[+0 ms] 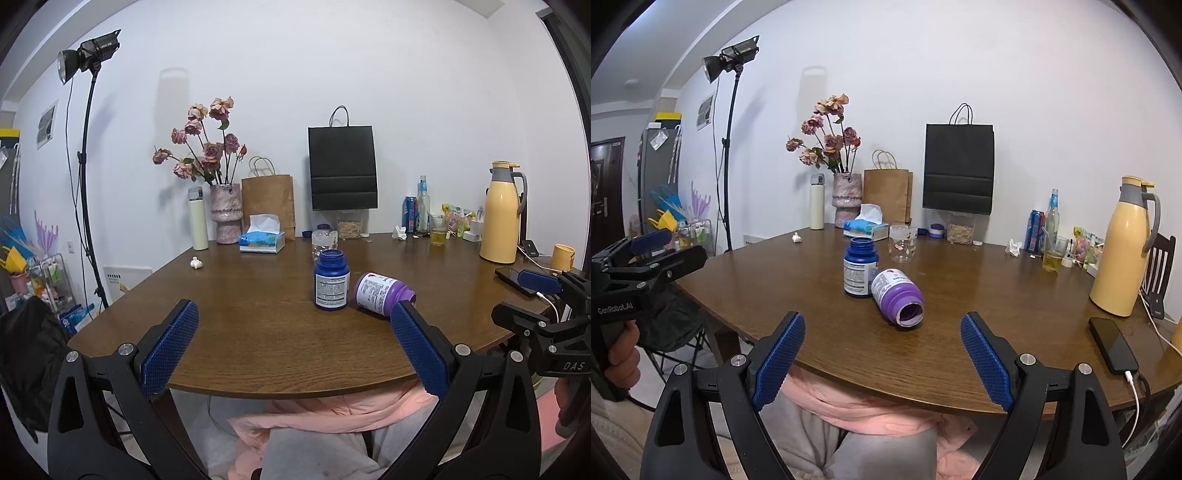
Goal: Flip cup upright
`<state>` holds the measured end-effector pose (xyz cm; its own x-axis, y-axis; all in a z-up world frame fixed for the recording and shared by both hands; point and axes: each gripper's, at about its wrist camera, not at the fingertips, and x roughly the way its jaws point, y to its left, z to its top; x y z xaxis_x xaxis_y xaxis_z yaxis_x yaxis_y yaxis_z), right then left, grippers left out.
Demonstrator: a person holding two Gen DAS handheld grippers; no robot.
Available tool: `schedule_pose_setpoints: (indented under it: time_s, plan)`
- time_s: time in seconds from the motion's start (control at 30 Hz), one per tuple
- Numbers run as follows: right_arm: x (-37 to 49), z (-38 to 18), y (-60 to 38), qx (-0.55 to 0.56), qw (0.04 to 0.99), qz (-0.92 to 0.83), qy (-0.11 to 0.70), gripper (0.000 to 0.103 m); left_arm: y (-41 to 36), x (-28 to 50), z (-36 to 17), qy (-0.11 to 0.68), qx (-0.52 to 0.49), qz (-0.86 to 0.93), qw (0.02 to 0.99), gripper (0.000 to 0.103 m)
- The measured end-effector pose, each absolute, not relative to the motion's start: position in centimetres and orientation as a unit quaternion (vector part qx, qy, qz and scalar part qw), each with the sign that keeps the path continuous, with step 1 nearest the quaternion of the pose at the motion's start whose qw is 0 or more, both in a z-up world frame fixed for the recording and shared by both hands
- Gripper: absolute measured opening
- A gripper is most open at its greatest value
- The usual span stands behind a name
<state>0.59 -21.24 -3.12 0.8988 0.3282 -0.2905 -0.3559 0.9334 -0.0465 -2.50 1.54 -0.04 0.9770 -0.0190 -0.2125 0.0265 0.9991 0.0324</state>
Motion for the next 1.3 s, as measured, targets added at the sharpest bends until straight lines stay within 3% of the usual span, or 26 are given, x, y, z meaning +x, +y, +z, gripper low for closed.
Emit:
schedule_pose_setpoints:
  time_s: [1.3]
  plan:
    - [0.18, -2.99, -21.05, -0.054, 0.972, 0.183, 0.134, 0.09, 2.07, -2.85, -0.18, 0.104, -0.001, -0.03, 0.994, 0.103]
